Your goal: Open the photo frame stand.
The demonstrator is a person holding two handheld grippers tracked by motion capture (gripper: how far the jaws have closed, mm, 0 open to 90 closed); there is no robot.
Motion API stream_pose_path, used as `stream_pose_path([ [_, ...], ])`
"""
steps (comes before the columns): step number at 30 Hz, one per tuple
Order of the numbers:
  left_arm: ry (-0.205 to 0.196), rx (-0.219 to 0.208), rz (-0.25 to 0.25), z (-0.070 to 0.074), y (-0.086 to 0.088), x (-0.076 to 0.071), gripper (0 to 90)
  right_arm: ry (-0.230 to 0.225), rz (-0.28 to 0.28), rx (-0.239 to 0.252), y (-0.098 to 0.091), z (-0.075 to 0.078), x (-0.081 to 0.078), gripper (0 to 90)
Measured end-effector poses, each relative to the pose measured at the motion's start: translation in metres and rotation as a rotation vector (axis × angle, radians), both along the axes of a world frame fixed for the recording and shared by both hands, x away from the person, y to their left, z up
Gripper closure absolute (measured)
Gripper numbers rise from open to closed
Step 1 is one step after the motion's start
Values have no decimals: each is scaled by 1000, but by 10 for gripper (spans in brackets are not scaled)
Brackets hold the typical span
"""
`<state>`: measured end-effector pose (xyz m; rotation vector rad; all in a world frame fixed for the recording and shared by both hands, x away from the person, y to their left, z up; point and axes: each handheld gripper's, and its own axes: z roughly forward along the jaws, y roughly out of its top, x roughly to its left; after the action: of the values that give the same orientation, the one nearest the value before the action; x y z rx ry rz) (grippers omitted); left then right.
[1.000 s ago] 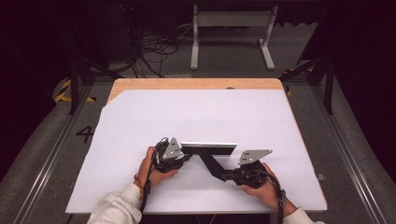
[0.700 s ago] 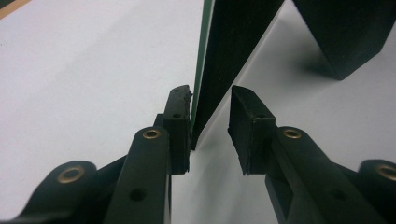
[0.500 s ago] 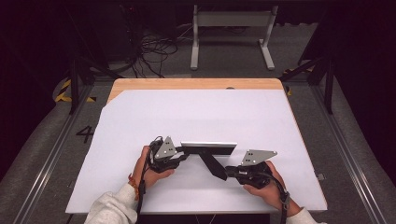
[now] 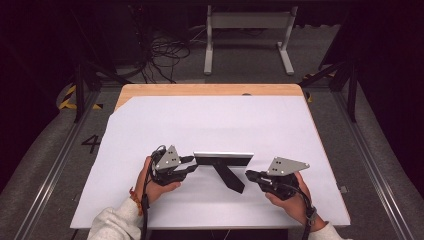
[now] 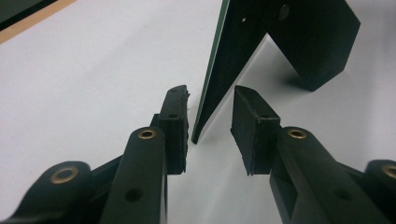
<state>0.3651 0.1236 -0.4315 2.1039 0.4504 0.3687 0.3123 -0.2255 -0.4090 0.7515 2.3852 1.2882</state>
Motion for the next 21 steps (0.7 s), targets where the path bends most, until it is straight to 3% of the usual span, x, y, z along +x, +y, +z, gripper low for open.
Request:
stream_pose_path([
  [12, -14, -30, -19, 8, 2, -6, 650, -78, -21, 18, 5, 8, -4, 900],
  [17, -9, -69, -21, 11, 4, 0, 635, -94, -28, 33, 5, 12, -5, 900],
  [21, -10, -71, -24, 11, 2, 1, 612, -95, -36, 32, 5, 11, -4, 900],
])
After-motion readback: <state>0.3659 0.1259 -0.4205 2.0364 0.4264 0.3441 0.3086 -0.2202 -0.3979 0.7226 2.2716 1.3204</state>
